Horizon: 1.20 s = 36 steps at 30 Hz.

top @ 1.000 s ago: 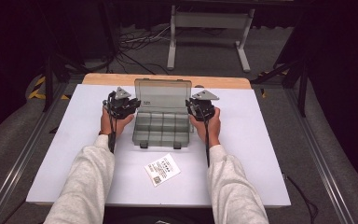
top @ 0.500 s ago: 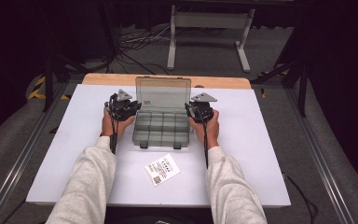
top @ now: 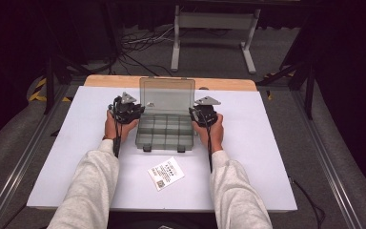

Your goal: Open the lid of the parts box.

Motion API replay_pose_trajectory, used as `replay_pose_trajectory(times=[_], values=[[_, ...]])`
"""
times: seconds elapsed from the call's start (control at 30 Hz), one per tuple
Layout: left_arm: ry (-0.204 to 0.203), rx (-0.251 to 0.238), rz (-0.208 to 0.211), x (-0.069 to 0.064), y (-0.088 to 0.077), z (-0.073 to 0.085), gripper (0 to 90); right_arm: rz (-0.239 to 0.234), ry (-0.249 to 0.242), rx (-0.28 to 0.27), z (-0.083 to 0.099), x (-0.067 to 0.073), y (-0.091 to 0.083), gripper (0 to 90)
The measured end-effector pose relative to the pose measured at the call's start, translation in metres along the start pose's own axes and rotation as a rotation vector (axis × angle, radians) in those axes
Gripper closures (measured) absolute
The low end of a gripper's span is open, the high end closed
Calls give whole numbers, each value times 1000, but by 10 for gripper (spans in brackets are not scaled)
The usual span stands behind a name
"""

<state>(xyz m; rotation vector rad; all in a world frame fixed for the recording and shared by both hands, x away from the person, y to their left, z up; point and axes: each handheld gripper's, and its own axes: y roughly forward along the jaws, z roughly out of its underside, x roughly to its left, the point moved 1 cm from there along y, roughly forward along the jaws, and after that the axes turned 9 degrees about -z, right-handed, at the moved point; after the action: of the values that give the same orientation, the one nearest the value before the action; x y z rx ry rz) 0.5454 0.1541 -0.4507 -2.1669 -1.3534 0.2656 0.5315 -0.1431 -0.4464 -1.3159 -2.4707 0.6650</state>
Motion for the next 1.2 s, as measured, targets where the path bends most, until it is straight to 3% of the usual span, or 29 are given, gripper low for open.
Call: replay_pose_trajectory(times=[0.67,1.2], values=[[-14,0,11,0,1,1,755,-2,6,12,1,1,1,744],[17,8,-20,-1,0,-1,725,26,-31,16,-1,5,2,680]])
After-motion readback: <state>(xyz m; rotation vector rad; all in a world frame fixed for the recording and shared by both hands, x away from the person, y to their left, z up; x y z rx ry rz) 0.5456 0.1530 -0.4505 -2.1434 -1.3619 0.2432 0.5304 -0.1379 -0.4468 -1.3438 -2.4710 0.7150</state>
